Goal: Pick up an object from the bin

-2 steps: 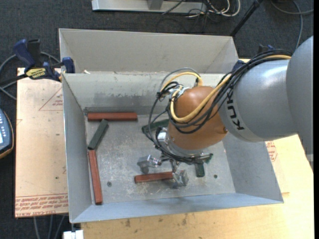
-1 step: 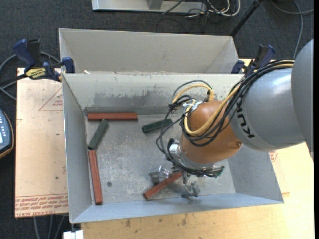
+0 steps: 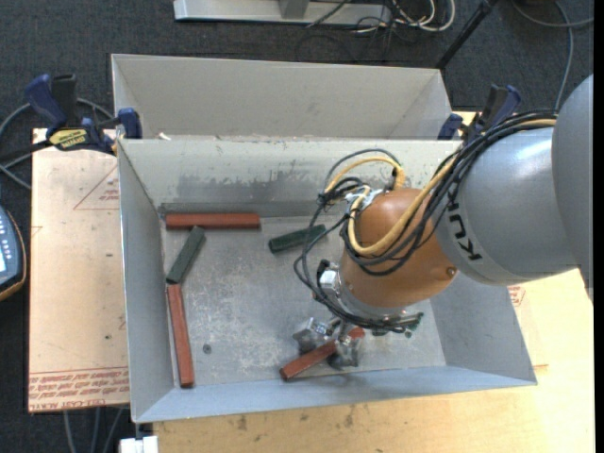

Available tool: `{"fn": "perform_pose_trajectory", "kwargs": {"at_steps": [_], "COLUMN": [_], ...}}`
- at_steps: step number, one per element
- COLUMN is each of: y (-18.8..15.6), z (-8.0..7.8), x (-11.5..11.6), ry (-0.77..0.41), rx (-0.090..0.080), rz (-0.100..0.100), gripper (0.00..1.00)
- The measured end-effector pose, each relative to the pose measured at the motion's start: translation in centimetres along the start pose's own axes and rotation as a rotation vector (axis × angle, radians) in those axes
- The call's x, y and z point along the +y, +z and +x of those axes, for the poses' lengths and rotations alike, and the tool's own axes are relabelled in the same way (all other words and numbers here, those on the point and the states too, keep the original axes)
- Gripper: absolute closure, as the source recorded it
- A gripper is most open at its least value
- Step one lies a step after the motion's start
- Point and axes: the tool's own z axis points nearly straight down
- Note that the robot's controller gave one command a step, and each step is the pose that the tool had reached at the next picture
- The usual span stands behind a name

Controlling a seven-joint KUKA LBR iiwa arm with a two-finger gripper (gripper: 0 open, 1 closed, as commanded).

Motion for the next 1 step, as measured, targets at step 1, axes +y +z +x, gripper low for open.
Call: {"fn": "perform_pose_trajectory", "kwargs": {"at_steps": [1], "y": [-11.84], "z": [1.21], "x": [-6.06], "ry": [0.058], "rx": [0.002], "rz": [0.003], "gripper": [1.0]}}
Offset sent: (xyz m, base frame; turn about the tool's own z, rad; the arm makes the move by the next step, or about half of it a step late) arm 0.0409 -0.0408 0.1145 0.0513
